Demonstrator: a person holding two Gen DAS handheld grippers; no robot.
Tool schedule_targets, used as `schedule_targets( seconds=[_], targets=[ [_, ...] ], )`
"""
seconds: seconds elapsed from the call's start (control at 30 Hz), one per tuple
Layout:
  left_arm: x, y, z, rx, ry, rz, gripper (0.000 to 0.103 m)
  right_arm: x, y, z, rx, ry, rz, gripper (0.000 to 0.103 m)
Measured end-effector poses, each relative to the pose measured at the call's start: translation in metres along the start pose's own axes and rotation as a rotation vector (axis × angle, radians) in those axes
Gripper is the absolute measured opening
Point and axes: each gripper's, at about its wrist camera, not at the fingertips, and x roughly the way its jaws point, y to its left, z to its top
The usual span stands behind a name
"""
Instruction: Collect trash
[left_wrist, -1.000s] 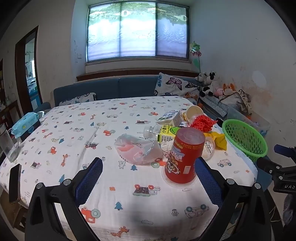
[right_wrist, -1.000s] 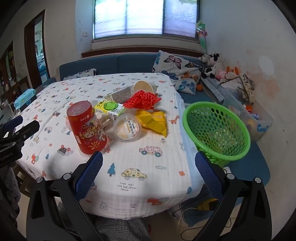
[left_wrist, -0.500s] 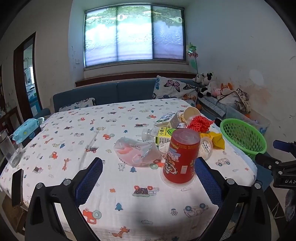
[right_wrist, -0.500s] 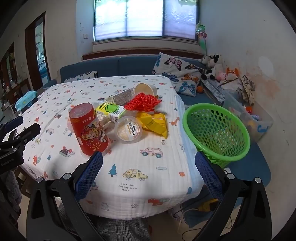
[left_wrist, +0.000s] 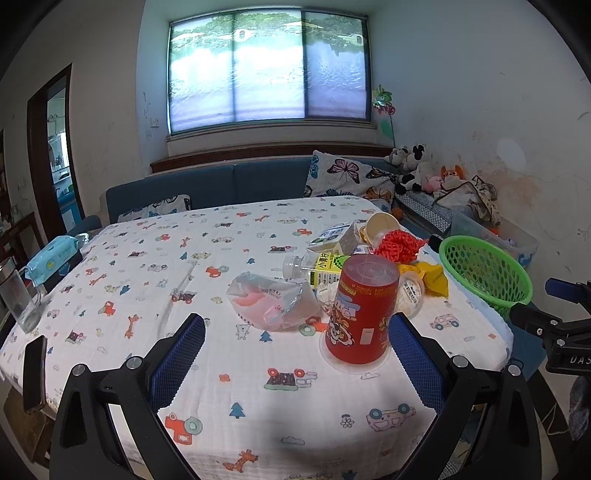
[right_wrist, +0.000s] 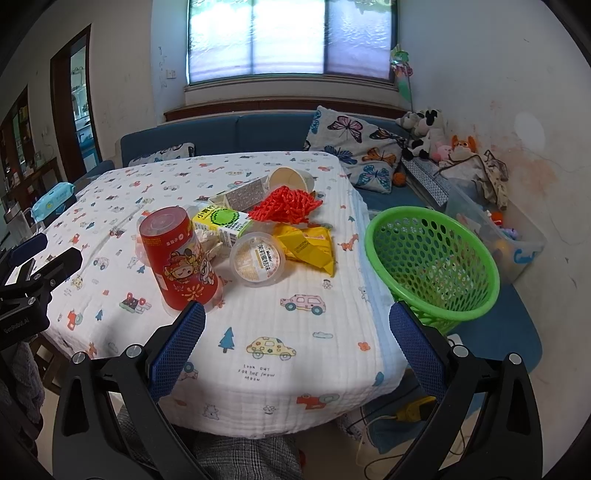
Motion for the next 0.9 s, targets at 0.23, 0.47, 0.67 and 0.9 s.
schedule_targets(
  seconds=[0.23, 0.47, 0.67, 0.9],
  targets=[
    [-0.0006, -0.0011, 0.0018, -0.004, 0.003, 0.0, 0.096, 0.0006, 0.0003, -0.0003, -0.003, -0.001, 0.001, 0.099],
    [-0.0004, -0.0011, -0.001, -0.001, 0.0, 0.002, 0.096, -0.0001, 0.0005, -0.0008, -0.004, 0.0, 0.003, 0.099],
    [0.0013, -0.0005, -0.0017, -0.005, 0.006, 0.002, 0.096, 0.003, 0.0029, -0.0017, -0.007, 0.004, 0.004, 0.099],
    [0.0035, -0.0032, -0.0033, -0.008, 0.01, 0.001, 0.096, 0.0061, 0.0038, -0.002, -0.009, 0.006, 0.012, 0.099]
  ],
)
